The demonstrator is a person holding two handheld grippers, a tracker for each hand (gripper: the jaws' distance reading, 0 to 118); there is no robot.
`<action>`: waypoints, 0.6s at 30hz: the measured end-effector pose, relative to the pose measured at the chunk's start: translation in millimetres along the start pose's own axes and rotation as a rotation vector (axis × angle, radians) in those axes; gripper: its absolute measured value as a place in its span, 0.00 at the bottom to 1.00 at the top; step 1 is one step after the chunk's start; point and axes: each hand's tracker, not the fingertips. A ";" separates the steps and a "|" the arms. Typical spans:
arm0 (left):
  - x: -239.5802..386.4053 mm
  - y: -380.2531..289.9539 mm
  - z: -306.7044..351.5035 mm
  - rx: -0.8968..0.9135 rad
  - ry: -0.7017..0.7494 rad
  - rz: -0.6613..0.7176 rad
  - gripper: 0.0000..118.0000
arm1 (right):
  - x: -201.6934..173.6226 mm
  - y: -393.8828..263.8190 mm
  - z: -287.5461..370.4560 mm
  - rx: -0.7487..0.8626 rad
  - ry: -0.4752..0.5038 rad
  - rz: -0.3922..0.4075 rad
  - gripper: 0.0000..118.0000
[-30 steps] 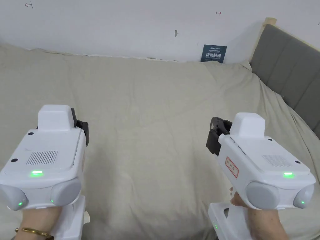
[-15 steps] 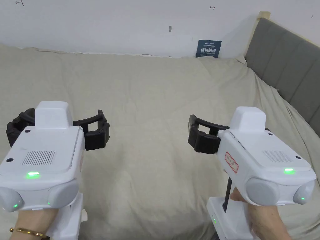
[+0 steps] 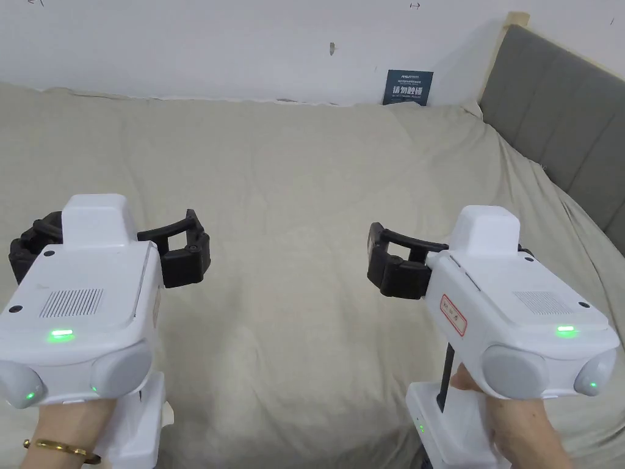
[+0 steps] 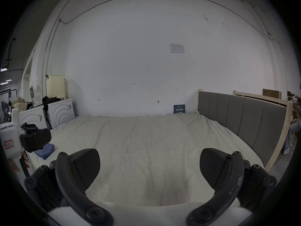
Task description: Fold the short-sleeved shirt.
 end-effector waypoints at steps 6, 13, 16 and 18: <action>0.4 -2.6 1.4 -0.008 -0.002 0.003 1.00 | -2.3 -0.4 3.1 0.005 0.008 -0.002 1.00; -1.9 -2.9 3.9 -0.015 -0.004 0.024 1.00 | -4.6 -1.0 4.3 0.005 0.012 0.008 1.00; -1.7 -3.0 3.3 -0.017 0.003 0.025 1.00 | -6.5 -1.3 4.8 0.006 0.016 0.018 1.00; -1.5 -3.4 3.6 -0.015 0.003 0.020 1.00 | -8.4 -1.1 5.5 0.006 0.018 0.019 1.00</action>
